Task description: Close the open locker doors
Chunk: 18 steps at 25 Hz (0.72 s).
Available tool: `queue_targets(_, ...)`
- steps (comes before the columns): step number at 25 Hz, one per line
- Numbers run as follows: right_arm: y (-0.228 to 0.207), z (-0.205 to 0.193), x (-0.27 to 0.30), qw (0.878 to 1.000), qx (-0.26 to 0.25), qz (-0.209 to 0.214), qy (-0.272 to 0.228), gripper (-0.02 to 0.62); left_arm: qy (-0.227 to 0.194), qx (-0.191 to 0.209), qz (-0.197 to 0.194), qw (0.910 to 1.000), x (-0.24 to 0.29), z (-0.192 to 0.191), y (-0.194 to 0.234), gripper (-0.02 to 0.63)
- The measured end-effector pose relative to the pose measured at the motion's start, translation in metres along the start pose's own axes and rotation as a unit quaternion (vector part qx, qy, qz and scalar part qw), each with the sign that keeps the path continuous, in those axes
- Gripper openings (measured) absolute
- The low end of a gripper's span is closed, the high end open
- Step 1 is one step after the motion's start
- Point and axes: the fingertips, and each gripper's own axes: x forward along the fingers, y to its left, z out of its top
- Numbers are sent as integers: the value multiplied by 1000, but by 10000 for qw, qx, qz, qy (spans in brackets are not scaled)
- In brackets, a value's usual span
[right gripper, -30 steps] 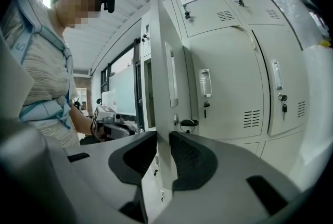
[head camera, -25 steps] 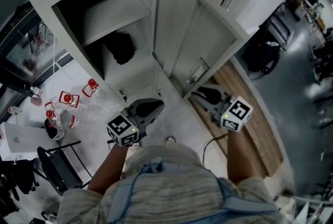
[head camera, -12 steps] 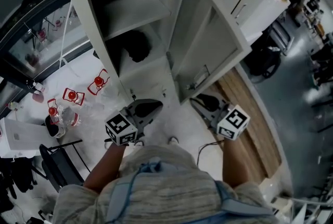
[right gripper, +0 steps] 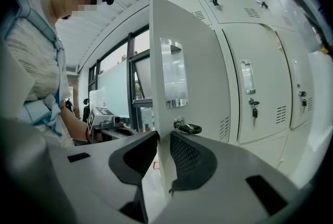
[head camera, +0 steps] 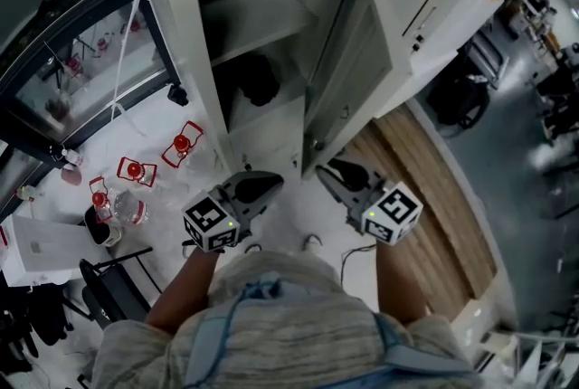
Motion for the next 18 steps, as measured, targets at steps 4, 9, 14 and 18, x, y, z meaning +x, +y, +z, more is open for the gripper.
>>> queue_targets(4,13,4,24,9998,174,-64,-30,80,-40,24,25,10000,-17,1,9,3)
queue_targets(9,22,12,54,9998,121,28,-155,80,-60,26,78,9999,-33,2,18,3)
queue_targets(14,30,15,85,9996,215,153,-136,80,-112,36,243,9996,-49,3,31,3)
queue_targets(18,35,20,109,9994,238,233,-132,80,-167,30,353,9992,-59,8,41,3)
